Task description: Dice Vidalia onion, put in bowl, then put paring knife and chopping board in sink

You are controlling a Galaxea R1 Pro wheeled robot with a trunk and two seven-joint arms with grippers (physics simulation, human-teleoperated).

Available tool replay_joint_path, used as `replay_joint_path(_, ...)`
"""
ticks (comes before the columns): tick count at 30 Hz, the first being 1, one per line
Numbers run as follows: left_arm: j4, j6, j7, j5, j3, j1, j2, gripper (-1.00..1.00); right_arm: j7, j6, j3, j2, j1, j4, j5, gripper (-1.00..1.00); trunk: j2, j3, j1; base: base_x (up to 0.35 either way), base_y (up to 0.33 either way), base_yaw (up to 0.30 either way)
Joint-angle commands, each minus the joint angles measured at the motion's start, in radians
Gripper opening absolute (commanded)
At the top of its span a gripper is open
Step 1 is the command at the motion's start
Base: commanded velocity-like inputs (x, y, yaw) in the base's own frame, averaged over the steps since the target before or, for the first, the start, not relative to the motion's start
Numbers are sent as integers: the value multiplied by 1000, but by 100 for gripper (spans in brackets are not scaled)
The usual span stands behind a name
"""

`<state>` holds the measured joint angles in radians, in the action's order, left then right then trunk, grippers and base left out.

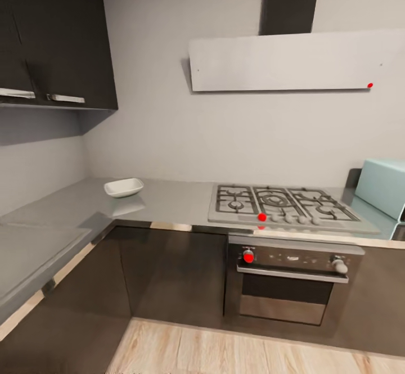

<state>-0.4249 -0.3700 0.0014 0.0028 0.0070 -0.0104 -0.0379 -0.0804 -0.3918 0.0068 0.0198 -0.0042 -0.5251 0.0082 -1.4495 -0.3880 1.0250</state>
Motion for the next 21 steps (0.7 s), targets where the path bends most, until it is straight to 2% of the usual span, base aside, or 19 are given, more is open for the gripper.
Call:
replay_joint_path(1, -2, -1, 0, 0, 1, 0, 0, 100, -4, -2, 1, 0, 0, 1, 1, 100, 0, -1, 0, 15, -272, 206)
replay_joint_path(10, -2, -1, 0, 0, 1, 0, 0, 100, -4, -2, 1, 0, 0, 1, 1, 100, 0, -1, 0, 144, -221, 181)
replay_joint_path(15, -2, -1, 0, 0, 1, 0, 0, 100, -4, -2, 1, 0, 0, 1, 1, 100, 0, -1, 0, 187, -29, 100)
replay_joint_path(21, -2, -1, 0, 0, 1, 0, 0, 100, -4, -2, 1, 0, 0, 1, 1, 100, 0, -1, 0, 168, 14, 197)
